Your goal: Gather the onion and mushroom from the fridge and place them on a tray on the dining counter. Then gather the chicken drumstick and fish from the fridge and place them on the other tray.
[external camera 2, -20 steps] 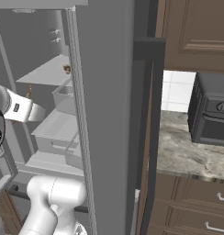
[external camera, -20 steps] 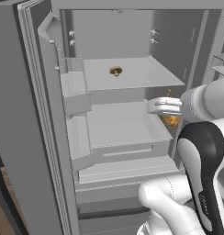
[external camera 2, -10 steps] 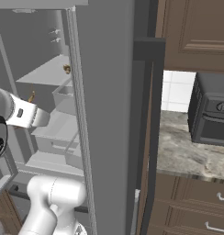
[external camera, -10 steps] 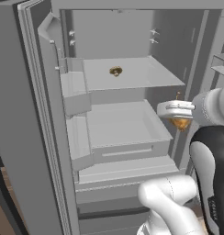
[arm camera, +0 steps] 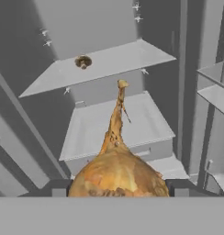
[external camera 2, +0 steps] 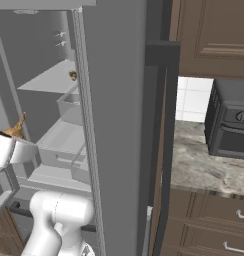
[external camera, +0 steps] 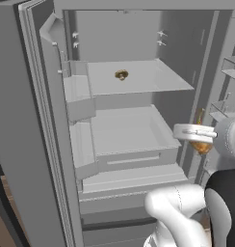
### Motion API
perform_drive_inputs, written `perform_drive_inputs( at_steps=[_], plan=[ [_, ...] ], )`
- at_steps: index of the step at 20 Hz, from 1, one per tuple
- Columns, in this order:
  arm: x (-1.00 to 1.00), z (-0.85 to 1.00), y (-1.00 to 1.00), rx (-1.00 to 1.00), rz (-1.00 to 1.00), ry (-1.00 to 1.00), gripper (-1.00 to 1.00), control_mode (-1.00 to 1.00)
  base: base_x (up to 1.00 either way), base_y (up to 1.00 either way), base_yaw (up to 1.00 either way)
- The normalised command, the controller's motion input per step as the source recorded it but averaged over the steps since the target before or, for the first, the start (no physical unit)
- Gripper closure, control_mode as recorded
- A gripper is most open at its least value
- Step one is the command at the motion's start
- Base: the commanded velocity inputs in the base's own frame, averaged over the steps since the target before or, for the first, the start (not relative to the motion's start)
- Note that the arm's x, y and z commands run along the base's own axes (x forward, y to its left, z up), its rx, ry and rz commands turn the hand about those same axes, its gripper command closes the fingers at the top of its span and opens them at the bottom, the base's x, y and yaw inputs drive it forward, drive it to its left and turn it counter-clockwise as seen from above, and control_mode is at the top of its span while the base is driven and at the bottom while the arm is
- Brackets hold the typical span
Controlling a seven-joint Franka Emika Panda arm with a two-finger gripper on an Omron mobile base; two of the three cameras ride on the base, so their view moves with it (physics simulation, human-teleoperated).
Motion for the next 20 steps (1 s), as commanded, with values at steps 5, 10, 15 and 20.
perform_drive_inputs(
  at_steps=[5,10,15,20],
  plan=[
    [0.0,0.0,0.0,0.0,0.0,0.0,1.0,1.0,-0.84,0.02,-0.11],
    [0.0,0.0,0.0,0.0,0.0,0.0,1.0,1.0,-1.0,0.07,-0.06],
    [0.0,0.0,0.0,0.0,0.0,0.0,1.0,1.0,-1.0,0.32,-0.01],
    [0.0,0.0,0.0,0.0,0.0,0.0,1.0,1.0,-1.0,0.37,0.0]
  ],
)
